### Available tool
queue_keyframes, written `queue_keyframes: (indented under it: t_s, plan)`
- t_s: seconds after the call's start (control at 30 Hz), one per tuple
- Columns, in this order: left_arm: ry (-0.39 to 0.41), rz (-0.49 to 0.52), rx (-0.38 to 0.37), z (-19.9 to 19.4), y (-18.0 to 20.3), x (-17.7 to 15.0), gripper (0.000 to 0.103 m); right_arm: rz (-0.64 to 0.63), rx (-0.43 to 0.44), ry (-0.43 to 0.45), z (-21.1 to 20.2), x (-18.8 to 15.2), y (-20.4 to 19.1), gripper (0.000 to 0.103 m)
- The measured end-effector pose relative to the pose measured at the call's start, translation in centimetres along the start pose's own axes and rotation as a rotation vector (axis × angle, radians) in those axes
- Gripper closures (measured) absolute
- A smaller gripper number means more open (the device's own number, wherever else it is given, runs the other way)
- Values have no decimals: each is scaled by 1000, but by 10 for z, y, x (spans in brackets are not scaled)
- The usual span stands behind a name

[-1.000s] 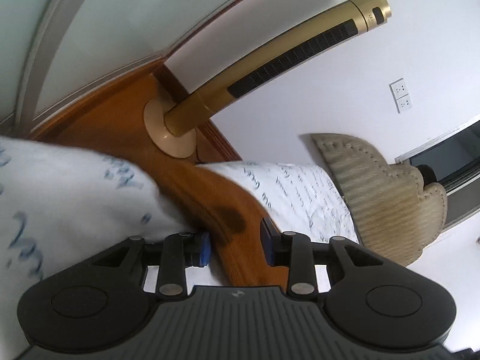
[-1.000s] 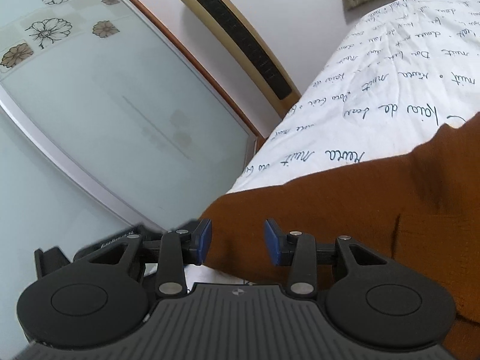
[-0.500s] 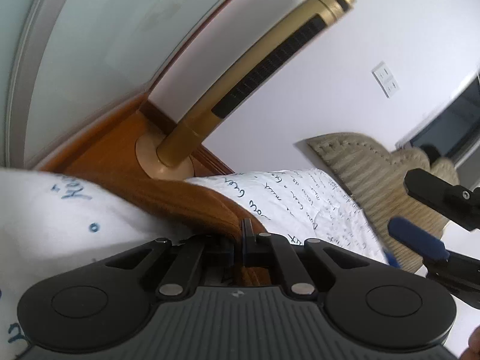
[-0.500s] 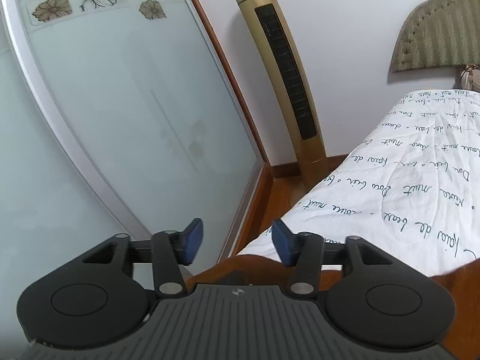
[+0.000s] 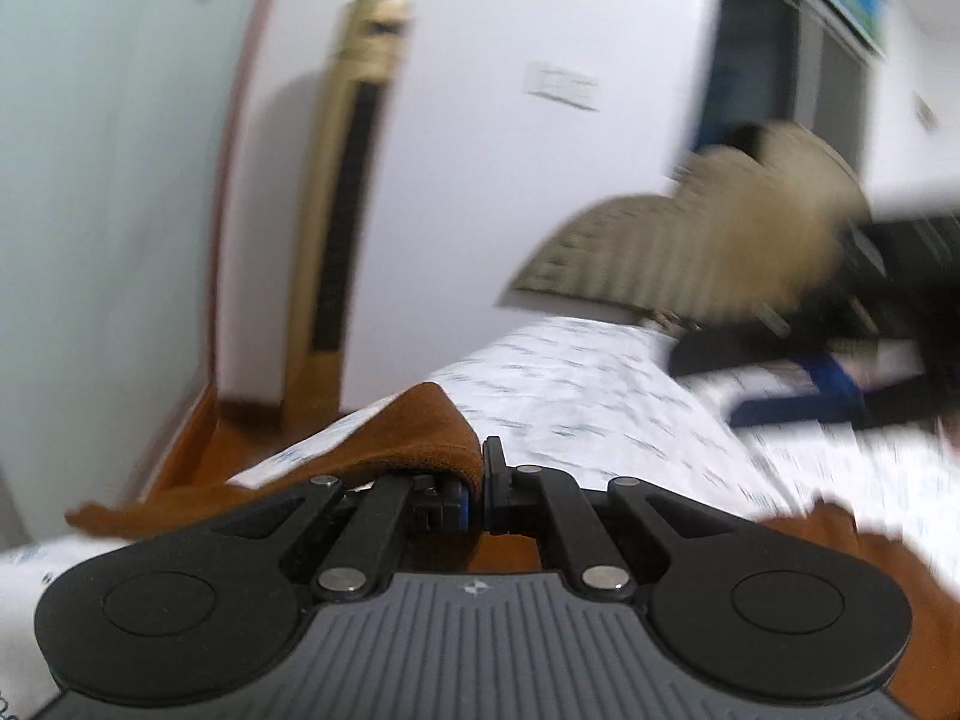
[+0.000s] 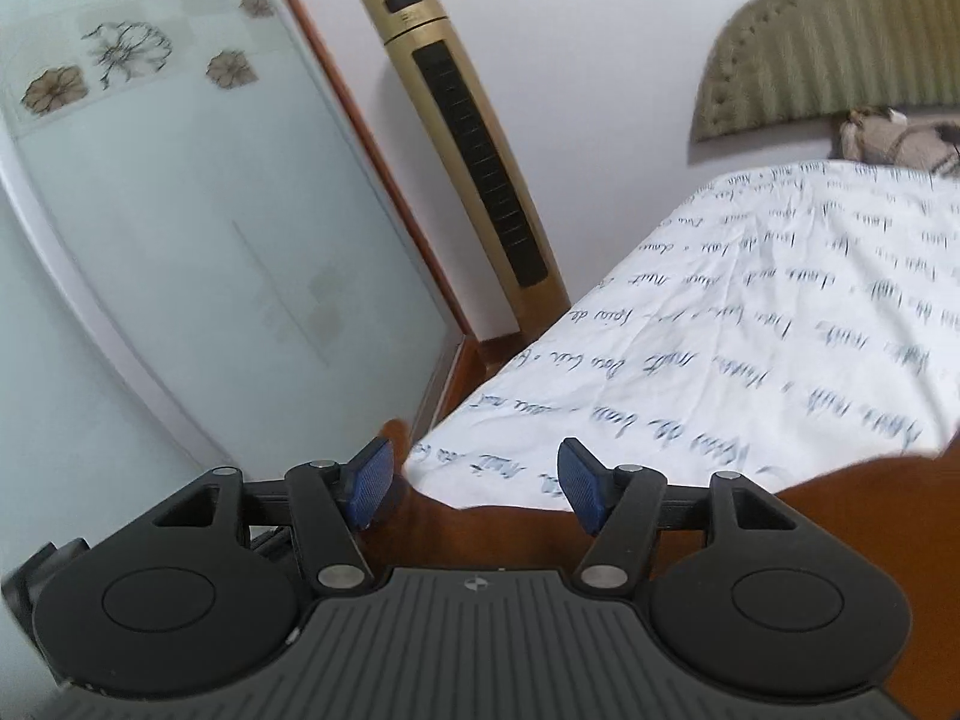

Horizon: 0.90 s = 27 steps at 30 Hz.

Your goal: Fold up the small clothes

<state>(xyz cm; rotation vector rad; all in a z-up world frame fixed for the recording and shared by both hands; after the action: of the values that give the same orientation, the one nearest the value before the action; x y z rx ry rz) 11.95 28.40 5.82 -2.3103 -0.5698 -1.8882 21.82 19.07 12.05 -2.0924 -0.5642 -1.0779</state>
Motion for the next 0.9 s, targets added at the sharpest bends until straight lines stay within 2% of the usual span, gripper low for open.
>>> queue_keyframes:
  t_s: [0.13, 0.23, 0.3, 0.4, 0.5, 0.6, 0.73, 0.83, 0.9]
  plan:
    - [-23, 165, -87, -8, 57, -19, 99, -100, 16, -50, -15, 10, 9, 41]
    - [-53, 248, -133, -17, 87, -42, 99, -195, 37, -138, -15, 10, 6, 40]
    - [-74, 285, -147, -23, 99, -58, 99, -285, 57, -229, -6, 7, -6, 40]
    - [-106, 305, -139, -23, 110, -75, 99, -458, 73, -374, 15, -1, -35, 41]
    - [-104, 304, -122, -21, 112, -79, 99, -652, 75, -481, 40, -20, -68, 41]
    - [-115, 303, -118, -14, 109, -78, 99, -820, 99, -548, 64, -46, -97, 40]
    - [-130, 297, -118, -12, 108, -81, 99, -978, 118, -599, 94, -75, -125, 38]
    - [-139, 286, -119, -13, 106, -82, 99, -1067, 108, -618, 112, -89, -133, 32]
    - [-141, 285, -121, -14, 106, -82, 99, -1106, 90, -631, 121, -96, -133, 32]
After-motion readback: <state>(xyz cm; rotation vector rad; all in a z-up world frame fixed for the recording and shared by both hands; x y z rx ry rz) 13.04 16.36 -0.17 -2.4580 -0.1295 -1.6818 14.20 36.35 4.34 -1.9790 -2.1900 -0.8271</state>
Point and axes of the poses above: each gripper's, at about its wrist camera, not at the fingertips, and z roughly the way its jaws point, y to its right, x to its top, the point moved 4 cm from there along z, roughly the way its jaws point, and after that the axes turned 7 degrees about y, right-handed, at the moved point
